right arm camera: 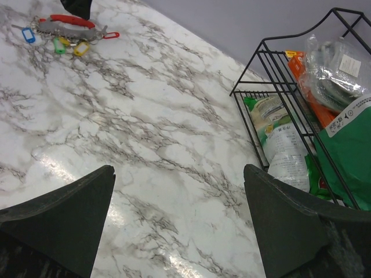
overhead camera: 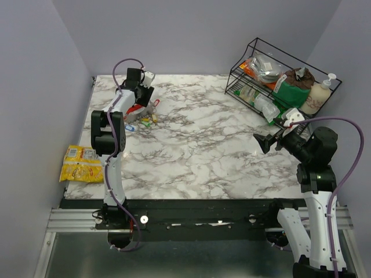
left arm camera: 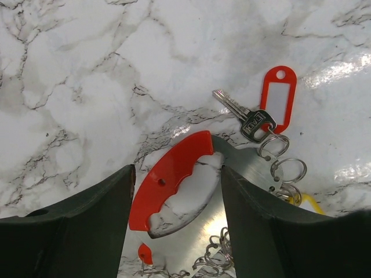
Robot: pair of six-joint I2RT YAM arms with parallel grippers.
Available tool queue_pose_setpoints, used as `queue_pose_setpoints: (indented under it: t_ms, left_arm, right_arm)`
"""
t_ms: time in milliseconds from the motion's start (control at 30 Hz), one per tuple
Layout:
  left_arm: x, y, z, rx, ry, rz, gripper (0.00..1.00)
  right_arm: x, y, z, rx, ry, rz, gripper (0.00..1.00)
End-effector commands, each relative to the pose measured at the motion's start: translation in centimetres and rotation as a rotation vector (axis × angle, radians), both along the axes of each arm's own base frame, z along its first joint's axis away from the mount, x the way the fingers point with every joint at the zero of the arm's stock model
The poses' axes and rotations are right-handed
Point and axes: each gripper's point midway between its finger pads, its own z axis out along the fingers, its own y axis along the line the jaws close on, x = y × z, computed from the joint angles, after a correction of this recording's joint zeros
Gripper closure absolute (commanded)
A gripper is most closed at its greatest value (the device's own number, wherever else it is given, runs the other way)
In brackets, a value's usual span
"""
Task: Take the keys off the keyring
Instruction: Move the keyring to the center of the board.
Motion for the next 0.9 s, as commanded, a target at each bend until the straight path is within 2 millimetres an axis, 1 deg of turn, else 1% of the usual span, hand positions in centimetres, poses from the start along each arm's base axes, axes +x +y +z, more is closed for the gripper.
queue_pose_setpoints:
  t_ms: [0,100,133,167,200,233,267,300,333,400,433,500,533,600,633,667,700,733,767,800,833,867]
  left_arm:
    - [-0.7,1.6,-2.3,0.067,0.060,0.007,0.31]
    - [-0.8,2.2,-2.5,0.088,0.077,-0.005,0.31]
    - [-1.3,2.3,-3.1,0.093,0.115,-0.010,0.31]
    - [-1.0,2.3,-2.7,0.098,0.113,-0.016,0.31]
    - [-1.0,2.3,-2.9,0.106,0.125,-0.022,0.31]
    - [-1.4,2.6,-3.6,0.120,0.154,-0.021,0.31]
    - [-1.2,2.8,-3.4,0.131,0.151,-0.018,0.31]
    - [-1.2,2.9,-3.7,0.139,0.161,-0.020,0.30]
    - [-1.5,3.1,-4.4,0.150,0.184,-0.022,0.30]
    - [-1.4,3.3,-4.5,0.162,0.192,-0.023,0.30]
    - [-1.8,3.3,-5.1,0.169,0.219,-0.040,0.30]
    - [-2.0,3.1,-5.3,0.164,0.235,-0.057,0.31]
    - [-2.5,3.1,-6.0,0.165,0.267,-0.071,0.31]
    - [-2.8,2.7,-6.2,0.156,0.290,-0.099,0.32]
    - [-3.6,2.7,-7.0,0.154,0.334,-0.113,0.32]
    - [-3.6,2.6,-6.9,0.155,0.344,-0.131,0.33]
    - [-3.9,2.5,-7.1,0.150,0.361,-0.141,0.35]
    - [-4.6,2.6,-7.7,0.151,0.402,-0.145,0.38]
    - [-4.5,2.2,-7.6,0.128,0.404,-0.162,0.38]
    - [-4.7,2.2,-7.7,0.120,0.419,-0.170,0.39]
    - [-5.7,1.8,-8.4,0.096,0.464,-0.184,0.39]
    - [-5.5,1.7,-8.1,0.088,0.464,-0.188,0.40]
  right_arm:
    - [0.0,0.3,-0.5,-0.006,0.004,0.021,0.00]
    - [0.1,0.3,-0.5,-0.003,0.007,0.020,0.00]
    - [0.1,0.4,-0.6,-0.002,0.012,0.022,0.00]
    - [0.1,0.3,-0.6,-0.002,0.012,0.020,0.00]
    - [0.1,0.3,-0.6,-0.002,0.012,0.020,0.00]
    - [0.1,0.3,-0.5,-0.003,0.009,0.019,0.00]
    - [0.1,0.3,-0.6,-0.002,0.011,0.016,0.00]
    - [0.1,0.3,-0.5,-0.001,0.011,0.017,0.00]
    - [0.1,0.2,-0.5,-0.001,0.009,0.014,0.00]
    - [0.1,0.3,-0.5,0.001,0.011,0.015,0.00]
    - [0.1,0.3,-0.5,0.001,0.011,0.014,0.00]
    - [0.1,0.2,-0.5,0.002,0.012,0.012,0.00]
    - [0.2,0.3,-0.5,0.002,0.013,0.013,0.00]
    - [0.2,0.2,-0.5,0.003,0.014,0.009,0.00]
    - [0.2,0.2,-0.4,0.003,0.013,0.010,0.00]
    - [0.2,0.2,-0.4,0.003,0.013,0.009,0.00]
    - [0.2,0.2,-0.5,0.003,0.013,0.007,0.00]
    - [0.2,0.1,-0.4,0.004,0.011,0.005,0.00]
    - [0.1,0.2,-0.4,0.004,0.011,0.008,0.00]
    - [0.2,0.1,-0.4,0.003,0.011,0.005,0.00]
    - [0.1,0.1,-0.3,0.003,0.008,0.004,0.00]
    - [0.2,0.1,-0.3,0.004,0.010,0.002,0.00]
